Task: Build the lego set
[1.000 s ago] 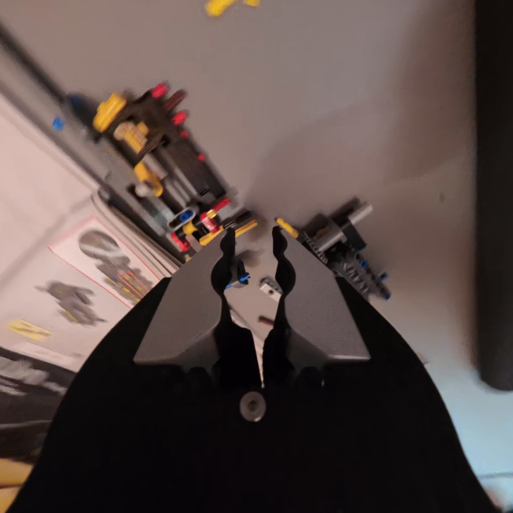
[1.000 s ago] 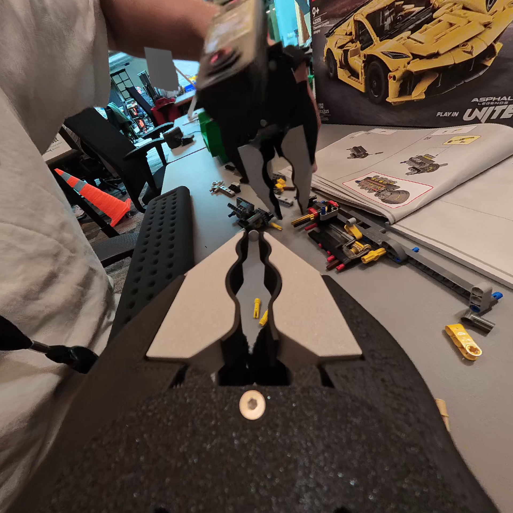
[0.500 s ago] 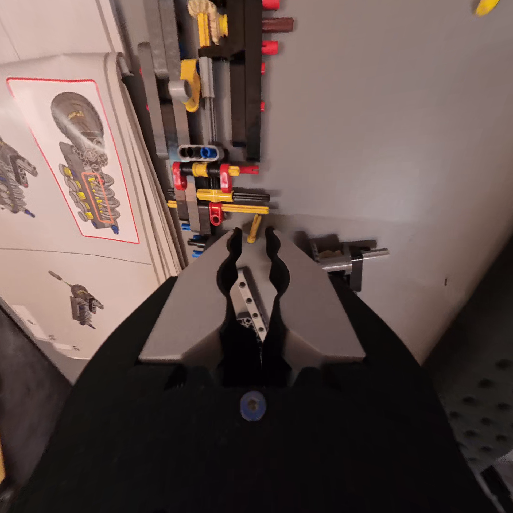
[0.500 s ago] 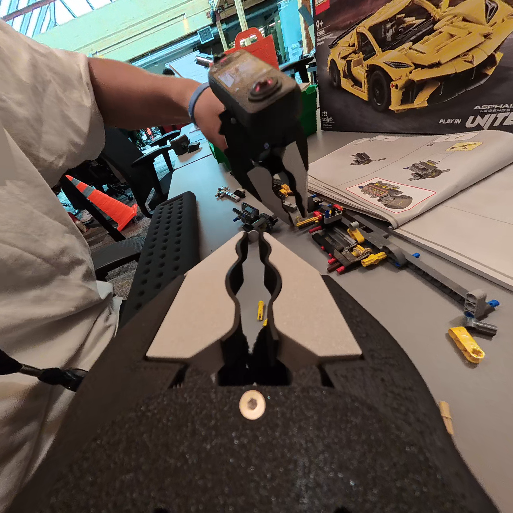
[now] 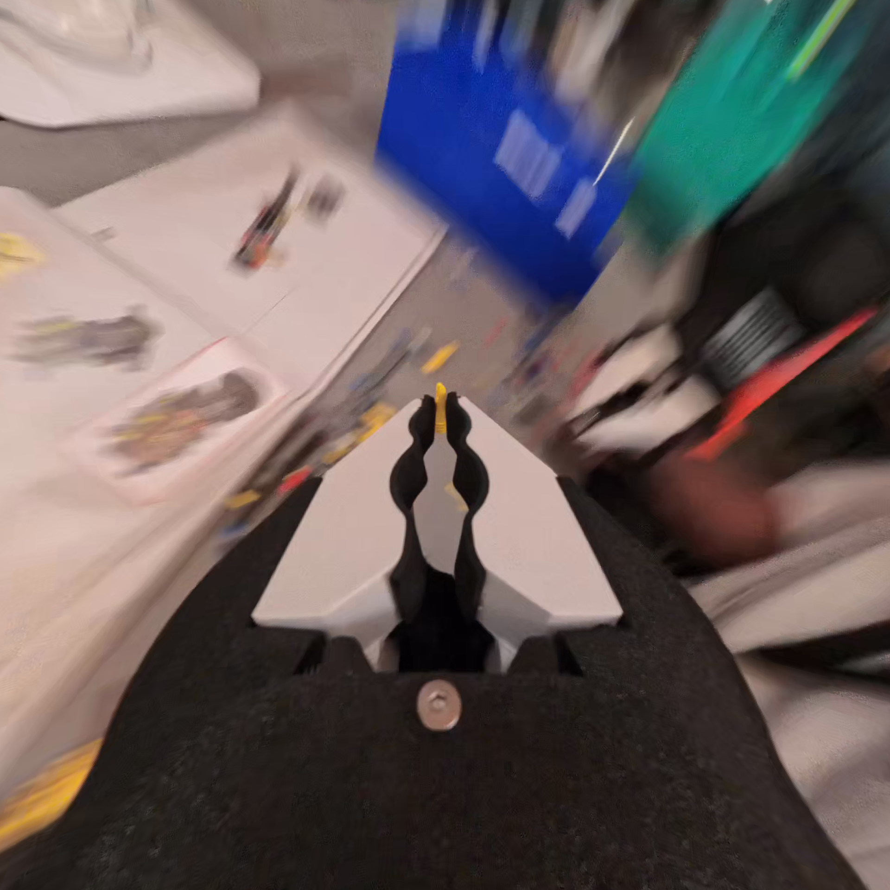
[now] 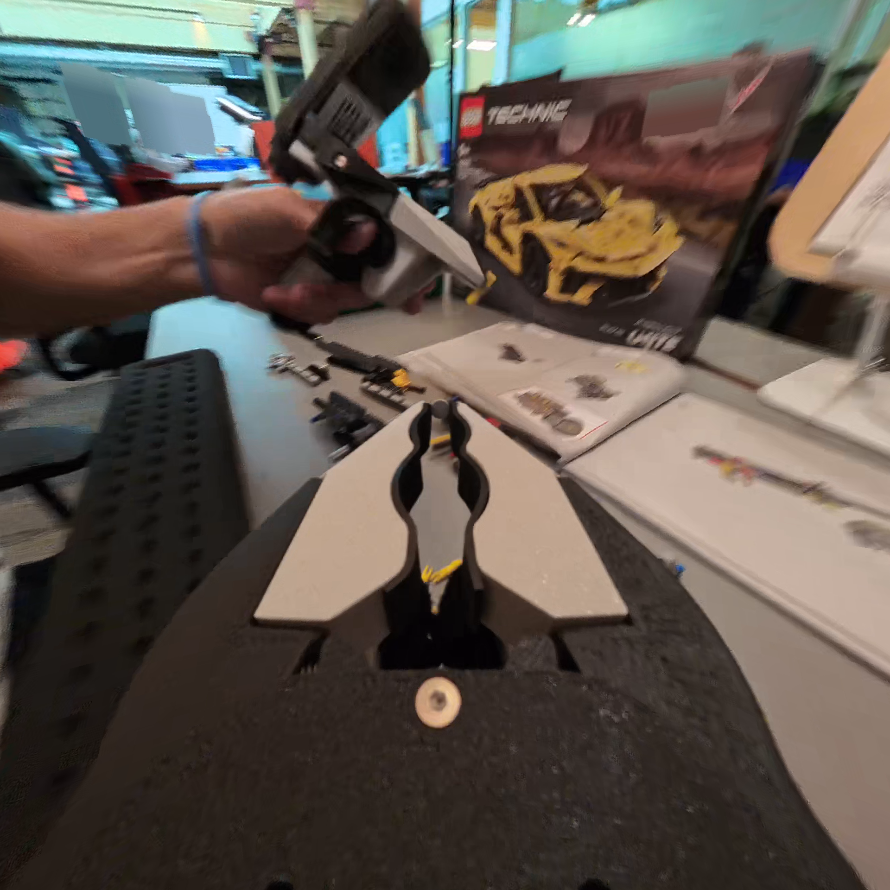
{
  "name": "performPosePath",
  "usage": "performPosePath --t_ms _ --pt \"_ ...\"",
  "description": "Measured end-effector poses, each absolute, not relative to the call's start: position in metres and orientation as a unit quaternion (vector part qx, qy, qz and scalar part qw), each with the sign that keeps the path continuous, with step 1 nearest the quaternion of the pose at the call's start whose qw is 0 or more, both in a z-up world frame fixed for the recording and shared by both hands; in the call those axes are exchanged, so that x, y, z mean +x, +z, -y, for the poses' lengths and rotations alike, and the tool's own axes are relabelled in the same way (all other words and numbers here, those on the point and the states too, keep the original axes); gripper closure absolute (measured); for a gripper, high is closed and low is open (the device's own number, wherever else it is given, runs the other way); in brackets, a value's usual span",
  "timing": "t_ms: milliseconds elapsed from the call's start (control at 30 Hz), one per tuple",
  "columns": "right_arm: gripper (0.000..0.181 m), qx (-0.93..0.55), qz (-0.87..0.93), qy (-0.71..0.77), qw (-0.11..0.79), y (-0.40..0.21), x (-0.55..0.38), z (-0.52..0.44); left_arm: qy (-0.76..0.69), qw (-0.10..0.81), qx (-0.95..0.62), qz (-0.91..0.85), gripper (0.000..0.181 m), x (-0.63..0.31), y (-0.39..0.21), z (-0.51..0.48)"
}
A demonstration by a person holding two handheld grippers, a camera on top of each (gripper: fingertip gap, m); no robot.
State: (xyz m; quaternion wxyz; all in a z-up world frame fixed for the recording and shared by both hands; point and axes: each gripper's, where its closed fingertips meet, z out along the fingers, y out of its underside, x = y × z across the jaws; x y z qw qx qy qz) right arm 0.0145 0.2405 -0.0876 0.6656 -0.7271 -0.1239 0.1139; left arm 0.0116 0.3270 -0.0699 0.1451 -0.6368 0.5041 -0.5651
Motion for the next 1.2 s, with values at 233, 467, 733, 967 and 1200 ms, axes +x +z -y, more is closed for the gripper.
performPosePath --t_ms 233,467,733,967,1200 --pt "0.175 -0.659 0.098 -0.167 0.727 -0.049 -0.010 -0.265 -0.827 0.019 -0.554 -0.097 0.178 0.001 -0.041 -0.287" --pt "0.174 -0.645 0.114 -0.246 0.715 -0.046 -0.017 -0.266 -0.828 0.014 -0.550 -0.106 0.178 -0.013 -0.042 -0.271" --pt "0.174 -0.646 0.131 -0.232 0.716 -0.051 -0.023 -0.267 -0.834 0.022 -0.543 -0.097 0.178 -0.017 -0.043 -0.270" --pt "0.174 -0.642 0.124 -0.220 0.724 -0.049 -0.019 -0.265 -0.831 0.029 -0.546 -0.106 0.178 -0.013 -0.045 -0.268" --pt "0.174 -0.636 0.130 -0.207 0.732 -0.049 -0.019 -0.264 -0.829 0.011 -0.548 -0.115 0.178 -0.013 -0.051 -0.263"
